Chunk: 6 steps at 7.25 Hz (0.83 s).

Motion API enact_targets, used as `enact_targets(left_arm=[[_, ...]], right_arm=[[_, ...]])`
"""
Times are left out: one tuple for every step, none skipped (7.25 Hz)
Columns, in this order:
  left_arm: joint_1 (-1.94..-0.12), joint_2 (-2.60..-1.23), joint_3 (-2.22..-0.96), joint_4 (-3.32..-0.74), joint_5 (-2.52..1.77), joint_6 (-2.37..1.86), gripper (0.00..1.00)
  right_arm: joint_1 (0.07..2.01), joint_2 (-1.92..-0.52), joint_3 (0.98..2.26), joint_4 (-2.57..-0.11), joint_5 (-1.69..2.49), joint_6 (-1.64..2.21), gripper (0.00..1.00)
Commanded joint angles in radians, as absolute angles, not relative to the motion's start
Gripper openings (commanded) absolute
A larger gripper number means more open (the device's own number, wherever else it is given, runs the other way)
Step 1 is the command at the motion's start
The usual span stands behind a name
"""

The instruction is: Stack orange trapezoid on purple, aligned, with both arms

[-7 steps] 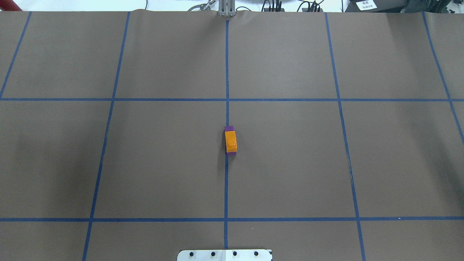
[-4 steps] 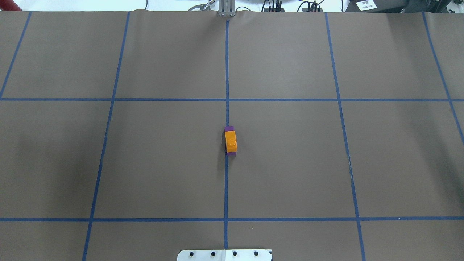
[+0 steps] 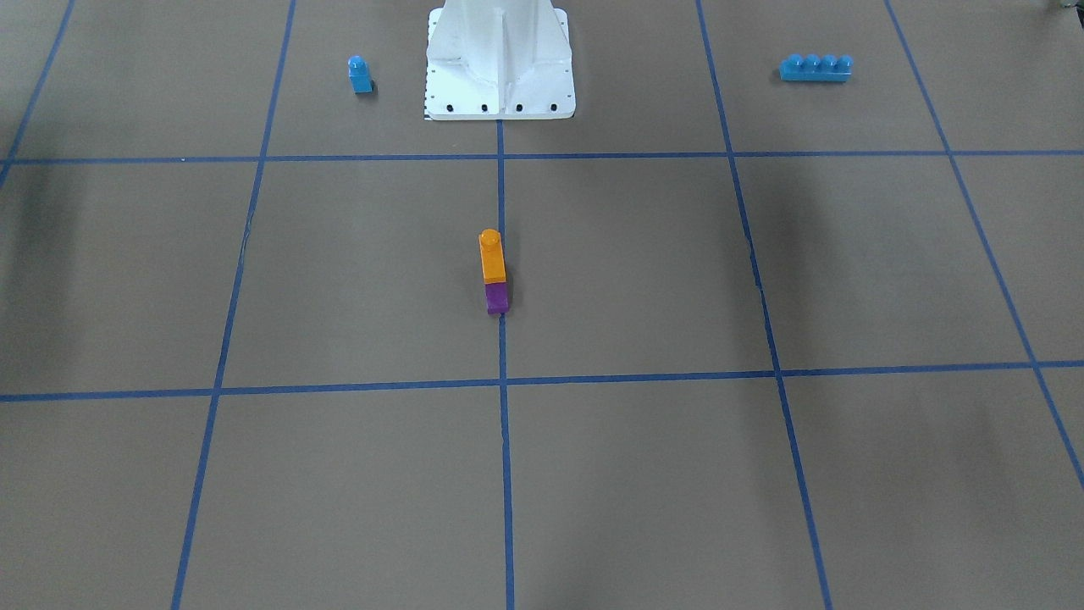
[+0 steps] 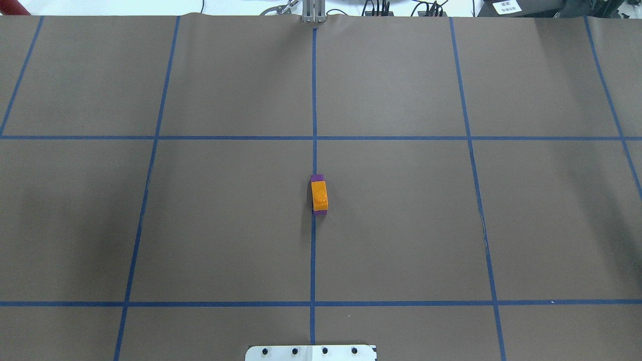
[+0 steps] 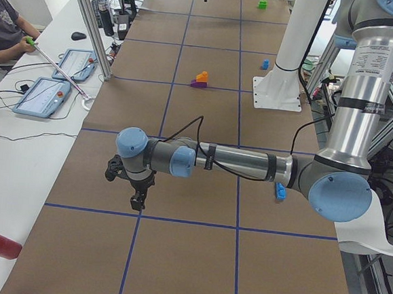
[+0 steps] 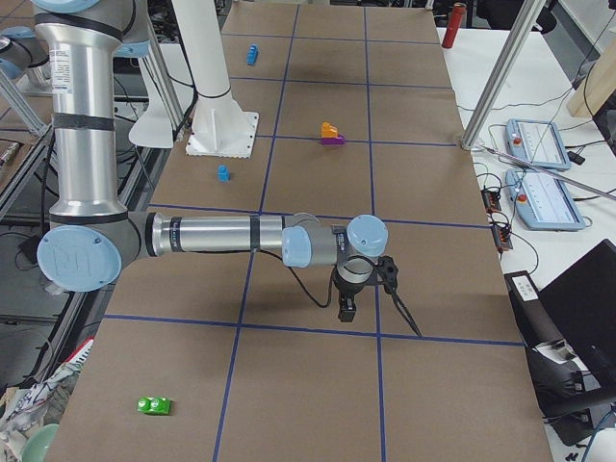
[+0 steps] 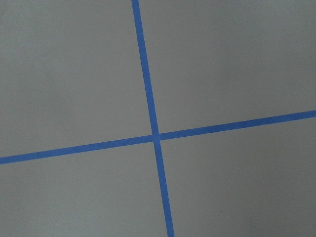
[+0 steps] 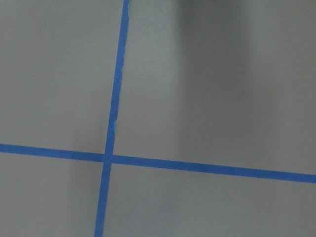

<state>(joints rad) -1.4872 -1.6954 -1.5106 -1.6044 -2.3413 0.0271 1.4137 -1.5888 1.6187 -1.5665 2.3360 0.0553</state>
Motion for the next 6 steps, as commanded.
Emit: enact_targets(left_arm=[[-1.488, -1.698, -1.517, -1.605, -2.345, 0.026, 1.0], [-1.488, -1.698, -1.519, -1.603, -2.345, 0.026, 1.0], [-1.488, -1.7, -1.523, -1.603, -2.345, 0.026, 1.0], [-1.488, -1.7, -1.525, -1.603, -2.345, 0.026, 1.0], [-1.486, -1.703, -1.525, -1.601, -2.344, 0.026, 1.0], [-1.486, -1.7, -1.525, -1.603, -2.345, 0.029, 1.0]], right_arm=[[1.408, -1.588, 1.615, -1.566, 2.338, 0.057, 1.0], [1.408, -1.588, 1.617, -1.566, 2.338, 0.057, 1.0], [1.408, -1.586, 1.615, -1.566, 2.338, 0.057, 1.0], [1.408, -1.58, 1.617, -1.566, 2.339, 0.054, 1.0], [1.408, -1.578, 1.617, -1.566, 2.339, 0.058, 1.0], [1.408, -1.578, 1.618, -1.566, 2.339, 0.058, 1.0]])
